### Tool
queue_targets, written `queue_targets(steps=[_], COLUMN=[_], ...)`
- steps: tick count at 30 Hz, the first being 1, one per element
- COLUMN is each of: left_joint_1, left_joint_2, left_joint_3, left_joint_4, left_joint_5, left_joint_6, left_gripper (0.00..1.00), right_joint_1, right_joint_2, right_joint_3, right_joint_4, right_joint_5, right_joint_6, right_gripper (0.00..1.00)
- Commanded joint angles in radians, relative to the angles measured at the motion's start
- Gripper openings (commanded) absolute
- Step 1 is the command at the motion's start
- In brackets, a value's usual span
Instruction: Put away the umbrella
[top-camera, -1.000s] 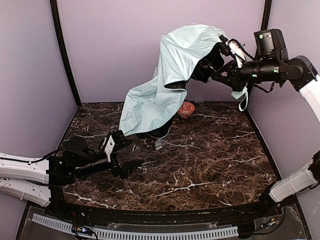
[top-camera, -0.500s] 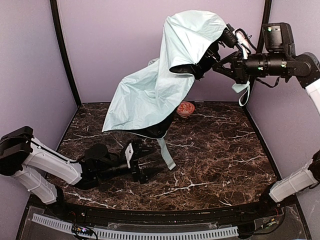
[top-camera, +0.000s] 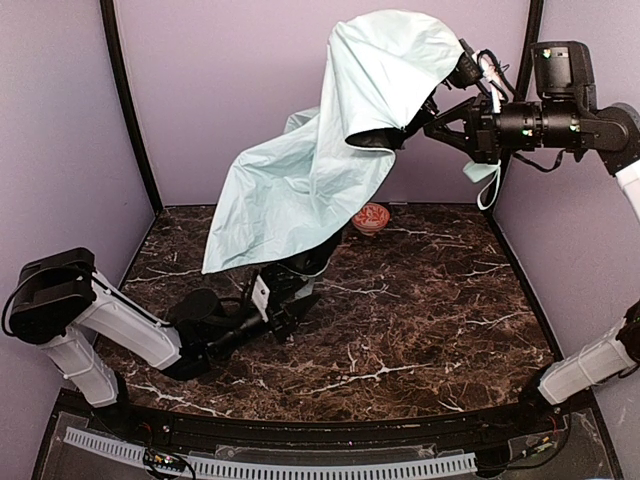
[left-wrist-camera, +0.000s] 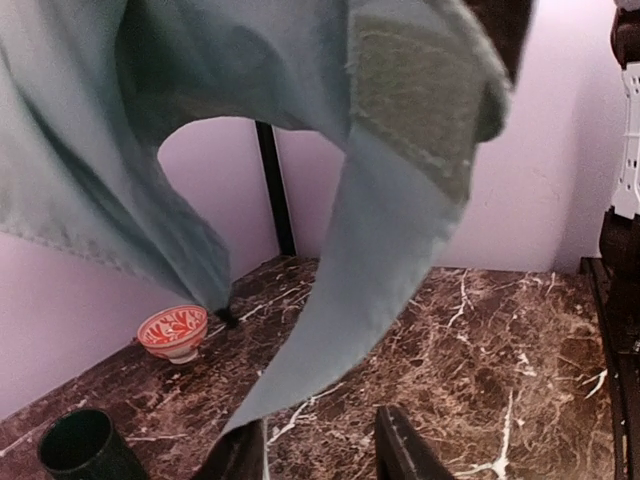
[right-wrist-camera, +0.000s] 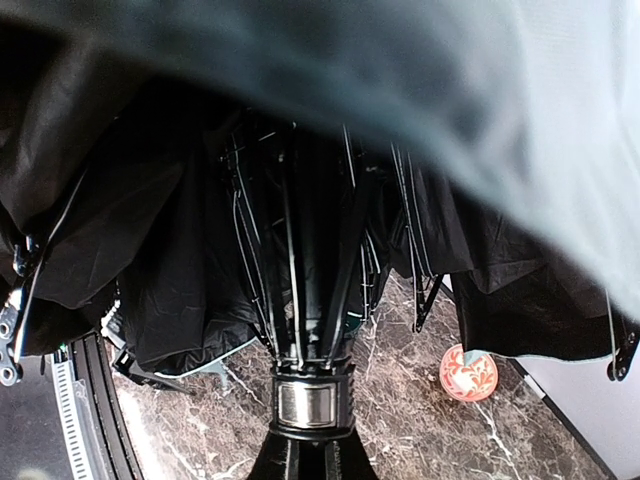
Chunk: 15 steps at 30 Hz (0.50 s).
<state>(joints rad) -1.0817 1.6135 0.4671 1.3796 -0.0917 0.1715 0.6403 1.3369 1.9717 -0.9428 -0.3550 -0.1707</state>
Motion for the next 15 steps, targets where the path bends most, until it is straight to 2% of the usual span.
queue_targets(steps=[1,4,8,11,15], left_joint_1=[0.002,0.001,0.0,0.0,0.0], left_joint_2=[0.011,-0.022,-0.091,-0.131,-0.127], left_joint_3=[0.0,-0.017,-0.041,-0.051,-0.046], left_joint_4=[0.047,0.012,-0.097,-0.163,-0.17], left_joint_5=[-0.034,-0.013,0.104,0.133,0.127], left_joint_6=[0.022,0.019,0.039,0.037,-0.01], left_gripper=[0.36,0.38,0.42,0.5,0.6], right_joint_1=[-0.005,-0.006,-0.006,-0.007,-0.007], right_joint_2=[-0.034,-0.037,-0.041,-0.038,-0.036], right_joint_3=[0.025,0.027,0.027,0.029,0.027], right_joint_4=[0.108,0.097,0.086,0.079,0.077], right_joint_5=[-0.035,-0.036,-0.023,-0.021,-0.019], right_joint_6=[0.001,-0.004,-0.014,-0.019,-0.024], right_gripper=[0.0,0.0,0.0,0.0,0.0])
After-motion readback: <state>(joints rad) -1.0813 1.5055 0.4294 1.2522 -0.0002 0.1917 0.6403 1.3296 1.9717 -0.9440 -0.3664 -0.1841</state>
